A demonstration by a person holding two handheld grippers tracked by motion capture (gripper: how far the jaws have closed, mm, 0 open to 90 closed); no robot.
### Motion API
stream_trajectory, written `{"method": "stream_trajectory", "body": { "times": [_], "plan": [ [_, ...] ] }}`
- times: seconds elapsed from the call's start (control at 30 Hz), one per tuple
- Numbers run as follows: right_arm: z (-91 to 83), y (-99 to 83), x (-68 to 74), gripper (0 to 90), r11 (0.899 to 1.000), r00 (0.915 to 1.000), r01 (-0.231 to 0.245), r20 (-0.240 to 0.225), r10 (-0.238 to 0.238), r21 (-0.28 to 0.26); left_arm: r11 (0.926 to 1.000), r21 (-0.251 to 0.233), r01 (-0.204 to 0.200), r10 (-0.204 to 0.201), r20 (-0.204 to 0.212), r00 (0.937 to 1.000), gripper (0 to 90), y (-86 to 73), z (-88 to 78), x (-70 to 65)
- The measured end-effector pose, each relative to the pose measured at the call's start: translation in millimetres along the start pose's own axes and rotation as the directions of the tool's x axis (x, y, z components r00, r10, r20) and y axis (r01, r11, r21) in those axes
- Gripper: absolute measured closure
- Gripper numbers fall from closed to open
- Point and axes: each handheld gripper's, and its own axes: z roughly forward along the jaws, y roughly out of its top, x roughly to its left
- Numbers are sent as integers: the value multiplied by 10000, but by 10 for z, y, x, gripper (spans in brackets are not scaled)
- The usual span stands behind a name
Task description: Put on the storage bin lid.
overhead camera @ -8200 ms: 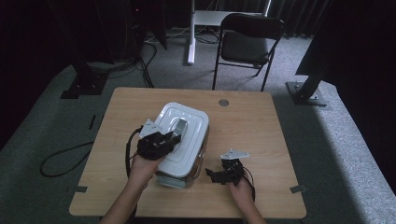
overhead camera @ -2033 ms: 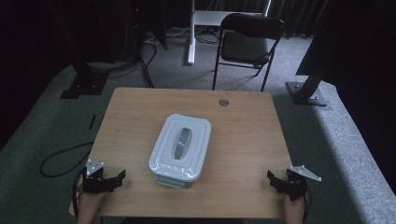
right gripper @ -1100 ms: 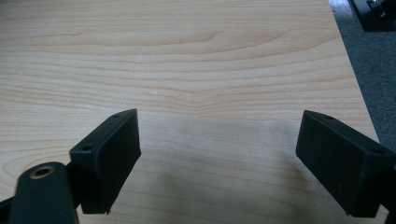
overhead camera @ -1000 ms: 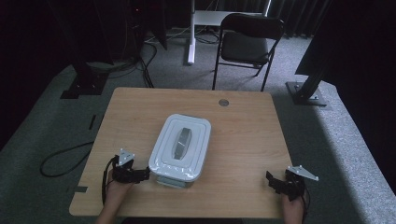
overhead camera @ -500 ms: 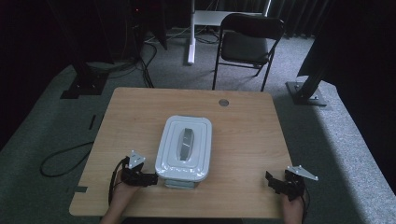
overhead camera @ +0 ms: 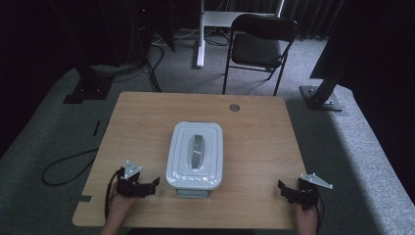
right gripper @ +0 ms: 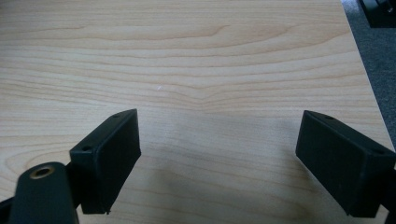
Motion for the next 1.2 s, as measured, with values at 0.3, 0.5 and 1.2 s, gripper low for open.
{"method": "stream_trajectory", "body": {
  "times": [0.3, 0.5, 1.2],
  "plan": [
    [5, 2, -7, 131, 10000, 10000, -14, -47, 14, 36, 9985, -117, 539, -544, -504, 9973, 29, -109, -134, 247],
    [6, 3, -1, 131, 10000, 10000, 21, 17, -21, 53, 9963, -264, 818, -840, -988, 9916, 29, -185, -220, 392],
    [22, 12, 7, 132, 9999, 10000, 34, -65, -34, 125, 9872, -767, 1397, -1544, -2432, 9576, 30, -449, -501, 740]
  ]
}}
